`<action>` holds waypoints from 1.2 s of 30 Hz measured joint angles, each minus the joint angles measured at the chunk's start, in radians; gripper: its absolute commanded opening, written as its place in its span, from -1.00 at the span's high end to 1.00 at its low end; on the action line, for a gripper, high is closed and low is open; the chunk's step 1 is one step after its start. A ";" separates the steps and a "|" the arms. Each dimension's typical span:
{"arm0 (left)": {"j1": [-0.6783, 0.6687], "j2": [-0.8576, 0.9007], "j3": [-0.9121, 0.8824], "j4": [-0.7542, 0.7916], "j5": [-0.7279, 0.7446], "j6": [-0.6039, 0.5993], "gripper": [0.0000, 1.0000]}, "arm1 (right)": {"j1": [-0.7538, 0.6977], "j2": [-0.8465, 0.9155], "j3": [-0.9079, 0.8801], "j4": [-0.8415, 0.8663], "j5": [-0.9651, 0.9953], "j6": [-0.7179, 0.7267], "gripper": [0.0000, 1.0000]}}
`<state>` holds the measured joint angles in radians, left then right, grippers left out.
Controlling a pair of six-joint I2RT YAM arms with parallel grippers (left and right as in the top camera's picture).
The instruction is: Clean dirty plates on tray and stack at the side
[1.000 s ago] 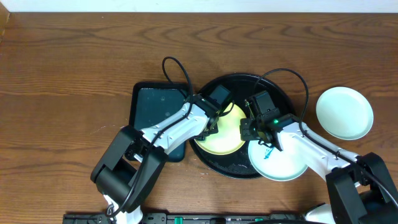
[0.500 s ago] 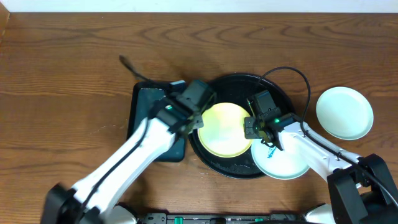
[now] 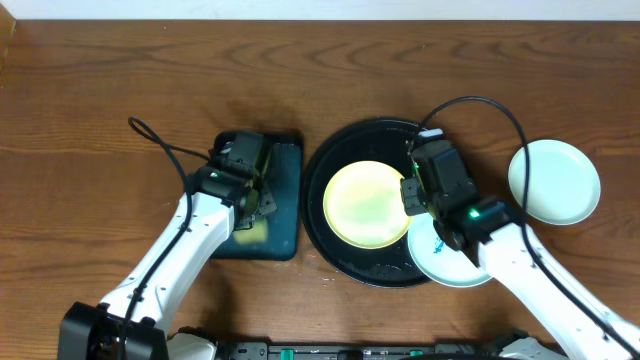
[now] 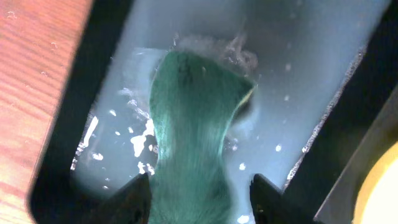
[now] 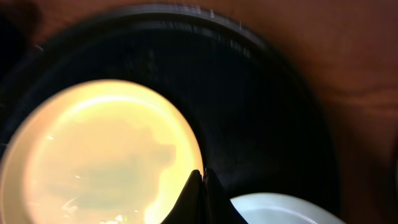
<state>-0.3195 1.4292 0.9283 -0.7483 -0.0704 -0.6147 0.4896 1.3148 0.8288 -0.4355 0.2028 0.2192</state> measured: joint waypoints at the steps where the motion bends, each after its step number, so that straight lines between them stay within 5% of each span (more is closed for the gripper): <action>1: 0.008 0.000 -0.007 0.000 0.021 0.016 -0.46 | 0.004 -0.014 0.004 0.000 0.001 -0.004 0.98; 3: 0.019 0.000 -0.011 0.000 0.062 0.050 -0.53 | 0.008 -0.028 0.008 -0.003 -0.001 -0.015 0.98; 6: 0.023 0.000 -0.011 -0.006 0.095 0.080 -0.56 | 0.008 -0.003 0.008 -0.008 -0.017 -0.023 0.53; 11: 0.023 0.000 -0.011 -0.048 0.126 0.100 -0.56 | -0.060 0.149 0.008 0.007 -0.135 -0.053 0.32; 16: 0.023 0.000 -0.011 -0.056 0.132 0.100 -0.58 | -0.146 0.288 0.008 0.043 -0.263 -0.073 0.35; 20: 0.023 0.000 -0.011 -0.057 0.137 0.100 -0.58 | -0.196 0.352 0.008 0.071 -0.353 -0.083 0.97; 29: 0.023 0.000 -0.011 -0.051 0.140 0.100 -0.60 | -0.208 0.357 0.008 0.068 -0.415 -0.082 0.97; 36: 0.023 0.000 -0.011 -0.051 0.140 0.100 -0.60 | -0.148 0.127 0.008 0.030 -0.265 -0.083 0.98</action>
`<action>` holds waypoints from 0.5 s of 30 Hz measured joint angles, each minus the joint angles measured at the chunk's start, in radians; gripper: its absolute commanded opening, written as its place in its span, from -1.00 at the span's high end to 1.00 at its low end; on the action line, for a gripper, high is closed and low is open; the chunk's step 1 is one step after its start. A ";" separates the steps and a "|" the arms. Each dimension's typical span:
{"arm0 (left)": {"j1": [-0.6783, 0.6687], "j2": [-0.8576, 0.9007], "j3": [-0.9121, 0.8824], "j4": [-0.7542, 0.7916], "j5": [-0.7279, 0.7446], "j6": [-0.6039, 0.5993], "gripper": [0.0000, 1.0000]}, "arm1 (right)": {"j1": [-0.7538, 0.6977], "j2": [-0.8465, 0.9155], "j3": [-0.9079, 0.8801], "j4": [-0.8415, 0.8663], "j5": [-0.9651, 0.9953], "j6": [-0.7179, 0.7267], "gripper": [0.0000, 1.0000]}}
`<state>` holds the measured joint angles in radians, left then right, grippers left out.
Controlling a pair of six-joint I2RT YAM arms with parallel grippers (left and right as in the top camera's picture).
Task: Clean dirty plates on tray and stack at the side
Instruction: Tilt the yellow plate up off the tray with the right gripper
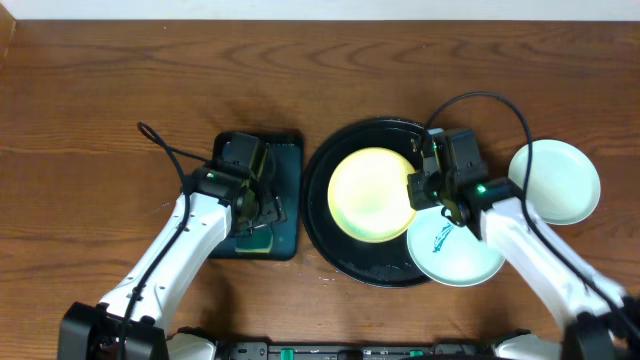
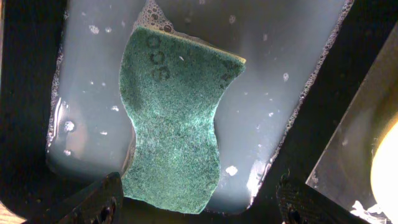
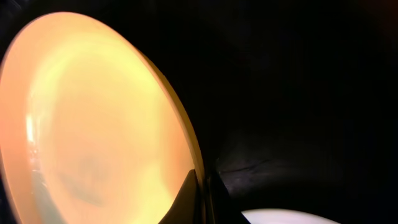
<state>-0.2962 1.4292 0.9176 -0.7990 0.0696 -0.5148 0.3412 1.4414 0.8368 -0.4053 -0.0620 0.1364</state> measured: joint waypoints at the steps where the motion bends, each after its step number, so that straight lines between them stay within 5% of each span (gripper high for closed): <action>1: 0.000 0.000 0.000 0.000 0.000 0.000 -0.60 | 0.026 -0.039 0.000 -0.004 0.048 0.000 0.98; 15: 0.000 0.000 0.000 0.000 0.000 0.000 -0.61 | 0.366 -0.135 0.002 -0.010 0.716 -0.004 0.98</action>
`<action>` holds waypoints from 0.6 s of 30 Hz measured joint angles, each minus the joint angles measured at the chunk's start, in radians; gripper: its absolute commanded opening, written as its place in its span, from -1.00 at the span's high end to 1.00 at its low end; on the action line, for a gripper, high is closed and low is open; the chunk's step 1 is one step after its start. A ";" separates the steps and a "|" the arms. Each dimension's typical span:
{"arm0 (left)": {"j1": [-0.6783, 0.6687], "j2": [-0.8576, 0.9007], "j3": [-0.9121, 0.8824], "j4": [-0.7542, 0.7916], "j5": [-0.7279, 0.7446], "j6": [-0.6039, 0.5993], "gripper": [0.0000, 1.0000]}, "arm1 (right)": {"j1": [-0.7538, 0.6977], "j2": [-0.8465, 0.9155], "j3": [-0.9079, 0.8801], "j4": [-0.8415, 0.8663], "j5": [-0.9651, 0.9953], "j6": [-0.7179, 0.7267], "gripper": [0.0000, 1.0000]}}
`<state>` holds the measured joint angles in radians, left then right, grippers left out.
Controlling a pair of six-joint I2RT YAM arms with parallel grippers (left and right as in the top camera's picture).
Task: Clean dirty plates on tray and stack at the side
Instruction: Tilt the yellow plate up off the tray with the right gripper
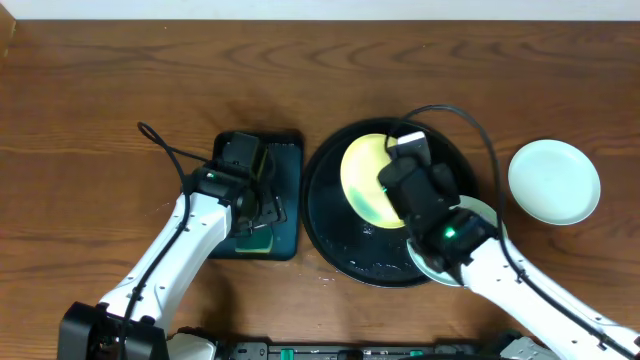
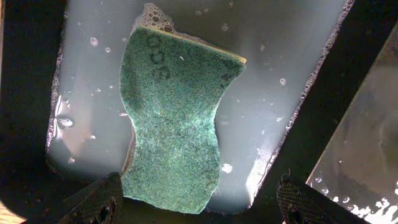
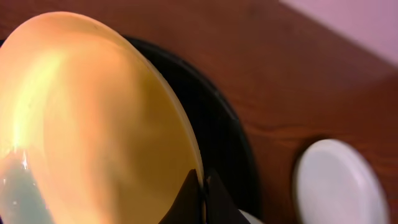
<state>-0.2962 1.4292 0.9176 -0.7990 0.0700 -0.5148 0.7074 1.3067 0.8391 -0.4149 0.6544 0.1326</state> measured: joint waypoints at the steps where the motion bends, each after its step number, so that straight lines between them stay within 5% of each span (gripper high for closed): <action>1: 0.000 0.000 0.000 0.000 0.000 0.000 -0.61 | 0.024 0.000 0.000 0.001 0.037 0.000 0.98; 18: 0.000 0.000 0.000 0.000 0.003 0.000 -0.61 | 0.179 0.000 0.000 0.017 0.252 -0.015 0.98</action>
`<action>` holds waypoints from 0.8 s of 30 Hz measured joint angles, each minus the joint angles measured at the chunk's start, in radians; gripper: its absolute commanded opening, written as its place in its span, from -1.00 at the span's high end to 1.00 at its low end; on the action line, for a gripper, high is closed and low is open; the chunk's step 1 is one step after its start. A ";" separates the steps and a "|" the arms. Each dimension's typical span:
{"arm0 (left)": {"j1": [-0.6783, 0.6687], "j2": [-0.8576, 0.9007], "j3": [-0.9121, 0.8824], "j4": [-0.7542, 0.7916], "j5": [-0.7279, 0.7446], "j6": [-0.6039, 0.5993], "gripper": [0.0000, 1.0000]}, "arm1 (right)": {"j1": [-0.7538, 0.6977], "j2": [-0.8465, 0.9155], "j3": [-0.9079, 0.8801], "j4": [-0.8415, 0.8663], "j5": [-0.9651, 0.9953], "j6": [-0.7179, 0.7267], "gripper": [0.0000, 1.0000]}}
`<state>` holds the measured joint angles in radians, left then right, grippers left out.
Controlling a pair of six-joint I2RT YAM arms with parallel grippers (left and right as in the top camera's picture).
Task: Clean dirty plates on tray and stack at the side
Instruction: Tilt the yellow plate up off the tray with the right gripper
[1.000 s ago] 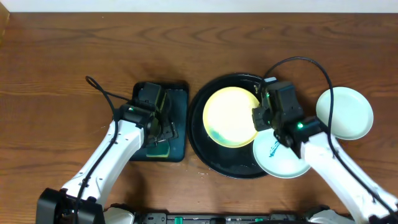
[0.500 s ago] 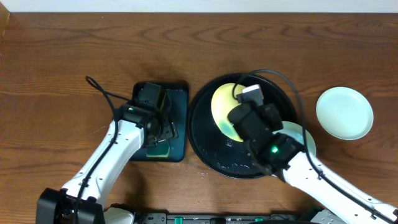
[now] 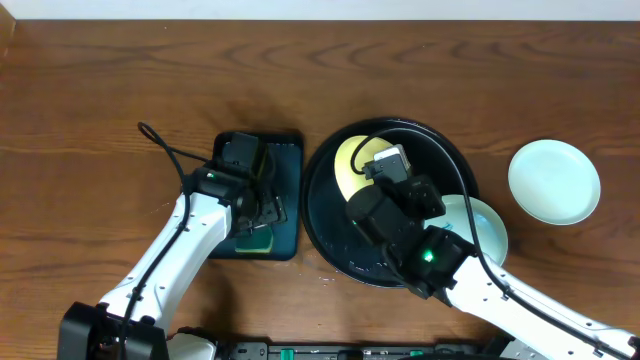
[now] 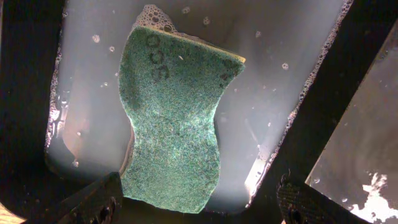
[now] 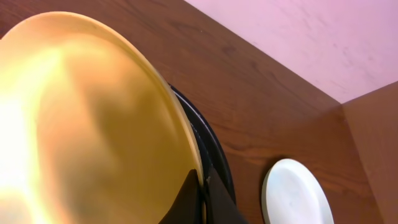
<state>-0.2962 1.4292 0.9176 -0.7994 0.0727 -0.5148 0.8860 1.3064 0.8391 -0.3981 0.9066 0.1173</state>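
Observation:
My right gripper (image 5: 200, 177) is shut on the rim of a yellow plate (image 5: 93, 124). It holds the plate steeply tilted above the round black tray (image 3: 330, 232). In the overhead view only a crescent of the yellow plate (image 3: 350, 160) shows behind the right wrist. A green sponge (image 4: 174, 118) lies in soapy water in the dark basin (image 3: 288, 160). My left gripper (image 4: 199, 202) hangs open above the sponge's near end, touching nothing. A pale teal plate (image 3: 482, 225) lies on the tray's right side.
A clean pale plate (image 3: 555, 180) lies on the wooden table to the right of the tray, also seen in the right wrist view as a white plate (image 5: 292, 193). The basin stands just left of the tray. Water drops wet the tray floor.
The right wrist has shifted left and toward the table's front with the yellow plate, which now stands steeper and shows less from above. The left gripper and sponge have not moved.
First the left gripper was low with its fingers close on both sides of the sponge, and the right was shut on the yellow plate lying flat on the tray. Then the left gripper stood higher and wide open, the plate's edge lifted. The plate has tilted steeper at each moment since.

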 measured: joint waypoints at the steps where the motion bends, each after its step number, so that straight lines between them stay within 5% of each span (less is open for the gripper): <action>1: 0.000 0.000 0.000 0.000 0.000 0.000 -0.61 | 0.001 0.000 0.000 0.003 0.003 -0.006 0.98; 24: 0.000 0.000 0.000 0.000 0.000 0.000 -0.61 | 0.006 0.000 0.000 0.068 0.010 -0.219 0.98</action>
<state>-0.2962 1.4292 0.9176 -0.7990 0.0727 -0.5148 0.8921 1.3060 0.8391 -0.3305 0.9169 -0.1017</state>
